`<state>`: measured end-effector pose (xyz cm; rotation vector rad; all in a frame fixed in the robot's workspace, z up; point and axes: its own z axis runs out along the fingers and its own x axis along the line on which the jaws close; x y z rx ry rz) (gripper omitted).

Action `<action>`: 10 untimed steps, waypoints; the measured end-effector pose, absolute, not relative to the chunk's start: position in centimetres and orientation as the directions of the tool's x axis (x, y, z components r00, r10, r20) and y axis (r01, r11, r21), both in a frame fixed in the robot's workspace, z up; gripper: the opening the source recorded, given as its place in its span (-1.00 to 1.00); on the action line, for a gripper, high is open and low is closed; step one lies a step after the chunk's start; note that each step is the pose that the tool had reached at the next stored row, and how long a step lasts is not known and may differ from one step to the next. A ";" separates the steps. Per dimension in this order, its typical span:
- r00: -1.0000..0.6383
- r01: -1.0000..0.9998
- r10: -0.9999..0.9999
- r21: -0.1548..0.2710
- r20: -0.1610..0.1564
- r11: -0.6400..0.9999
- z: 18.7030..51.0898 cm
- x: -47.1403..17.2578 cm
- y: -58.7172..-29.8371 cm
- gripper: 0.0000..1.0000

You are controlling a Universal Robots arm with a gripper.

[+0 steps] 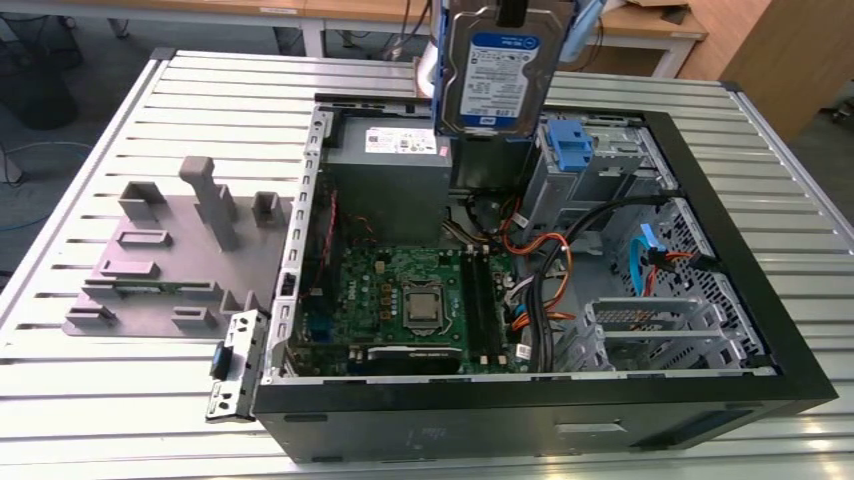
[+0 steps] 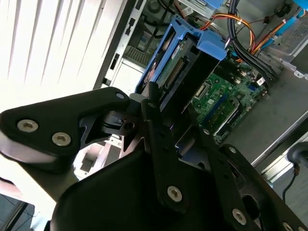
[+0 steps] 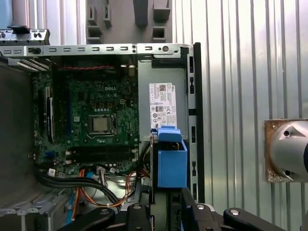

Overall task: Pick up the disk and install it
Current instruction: 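Pick up the disk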

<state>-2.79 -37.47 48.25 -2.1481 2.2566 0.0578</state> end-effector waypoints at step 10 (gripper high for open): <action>-0.049 -0.999 -0.998 0.009 -0.041 0.049 48.2 -2.8 -39.2 -0.30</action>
